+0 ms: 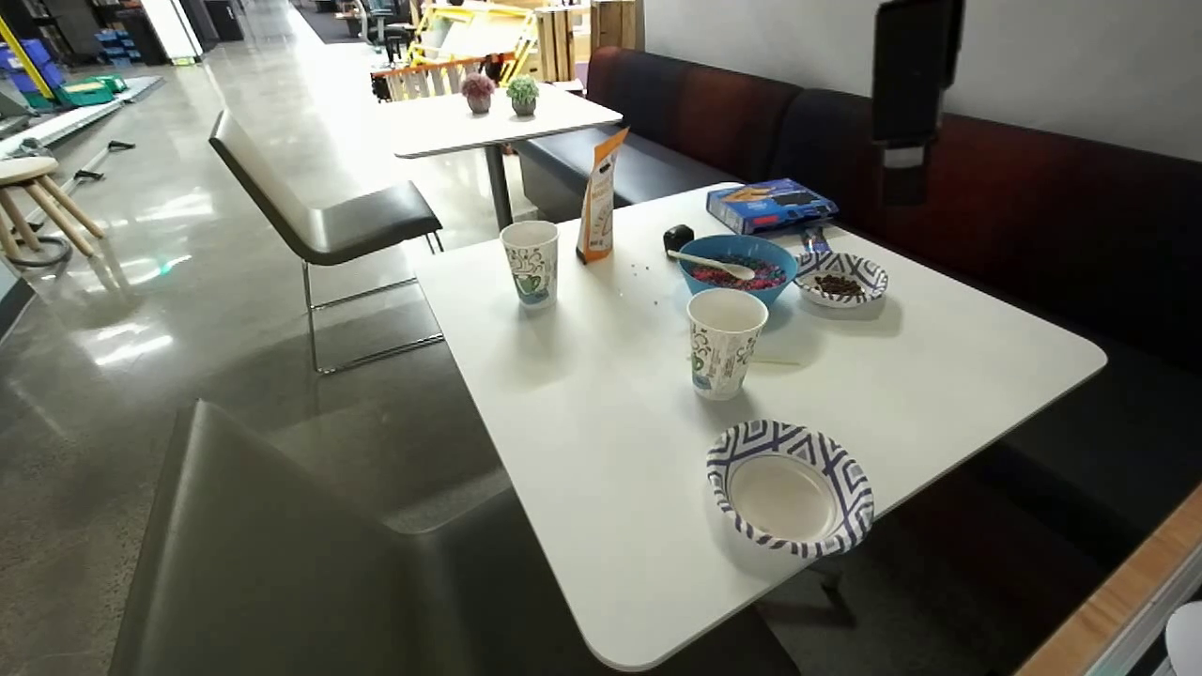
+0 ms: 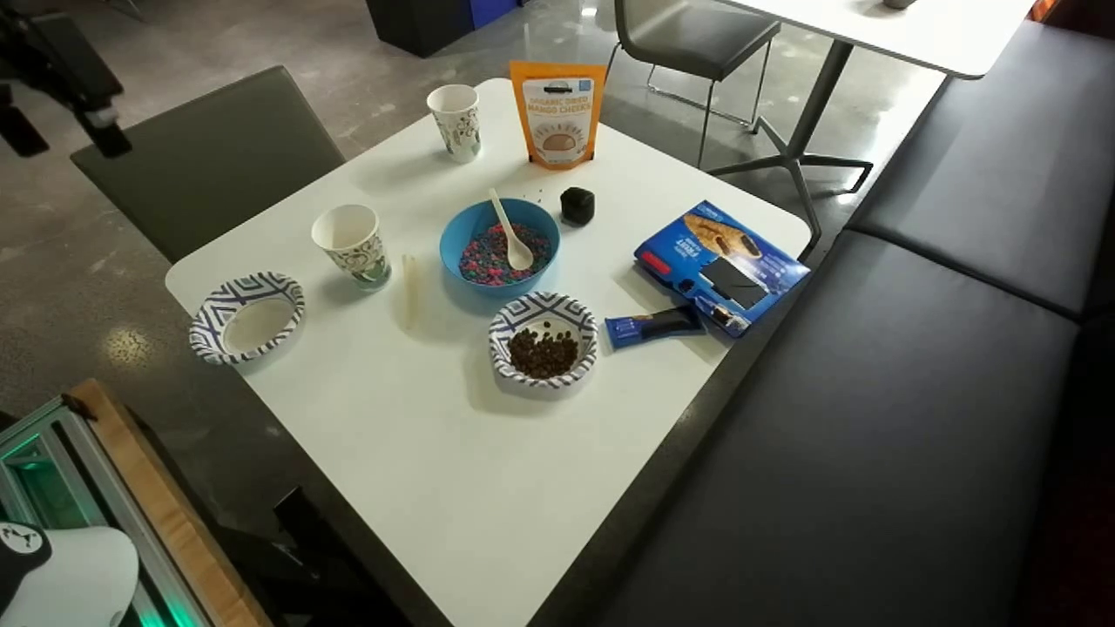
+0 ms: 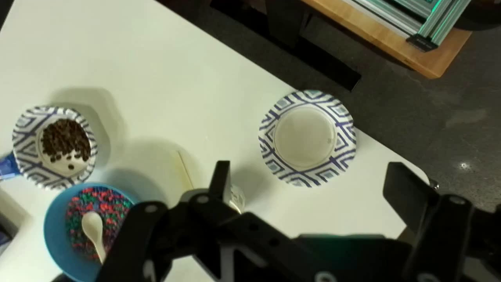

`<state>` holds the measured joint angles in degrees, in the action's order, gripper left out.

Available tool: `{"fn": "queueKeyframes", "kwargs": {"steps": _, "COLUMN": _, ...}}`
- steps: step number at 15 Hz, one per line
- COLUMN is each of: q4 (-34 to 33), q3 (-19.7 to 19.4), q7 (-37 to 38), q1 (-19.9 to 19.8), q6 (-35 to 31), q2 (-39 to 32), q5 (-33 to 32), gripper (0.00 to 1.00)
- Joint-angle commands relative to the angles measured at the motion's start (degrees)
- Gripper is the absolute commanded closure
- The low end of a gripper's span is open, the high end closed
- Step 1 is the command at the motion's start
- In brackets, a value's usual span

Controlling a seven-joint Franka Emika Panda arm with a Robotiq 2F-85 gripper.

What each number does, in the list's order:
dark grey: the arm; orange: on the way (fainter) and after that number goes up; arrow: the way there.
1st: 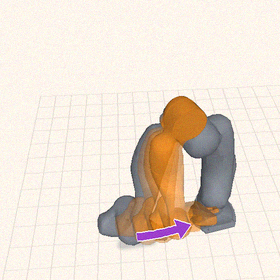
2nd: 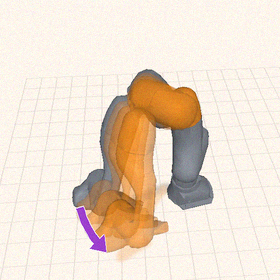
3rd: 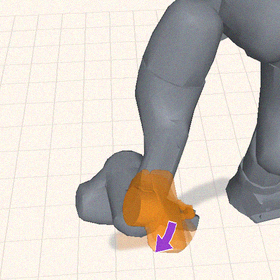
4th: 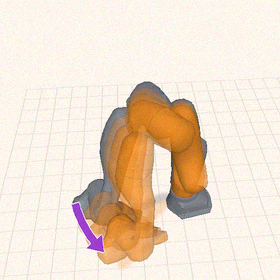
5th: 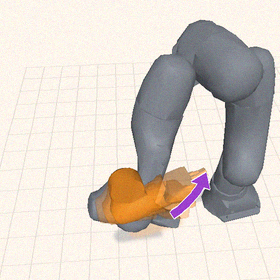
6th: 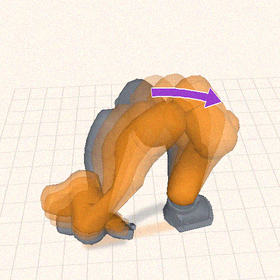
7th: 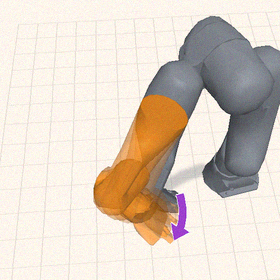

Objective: Pour the furthermost cup's contents into the blue bowl

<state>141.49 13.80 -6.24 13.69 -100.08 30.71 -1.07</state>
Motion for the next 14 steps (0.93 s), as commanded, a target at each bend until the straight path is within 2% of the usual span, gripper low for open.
{"fn": "queueKeyframes", "kwargs": {"steps": 1, "q4": -10.5, "q3": 1.1, "q7": -0.9, "q1": 1.3, "q6": -0.4, "q2": -8.6, "q5": -1.8, "gripper": 0.00}}
{"fn": "queueKeyframes", "kwargs": {"steps": 3, "q4": -15.7, "q3": 0.3, "q7": -4.2, "q1": 1.4, "q6": -0.4, "q2": -11.9, "q5": -2.4, "gripper": 0.00}}
{"fn": "queueKeyframes", "kwargs": {"steps": 4, "q4": -10.5, "q3": 0.6, "q7": -1.7, "q1": 1.7, "q6": -0.2, "q2": -6.9, "q5": -1.3, "gripper": 0.00}}
{"fn": "queueKeyframes", "kwargs": {"steps": 7, "q4": -15.1, "q3": 0.2, "q7": -3.4, "q1": 1.4, "q6": -0.2, "q2": -10.9, "q5": -1.8, "gripper": 0.00}}
{"fn": "queueKeyframes", "kwargs": {"steps": 14, "q4": -16.6, "q3": 0.3, "q7": -3.9, "q1": 1.6, "q6": -0.3, "q2": -13.1, "q5": -1.2, "gripper": 0.00}}
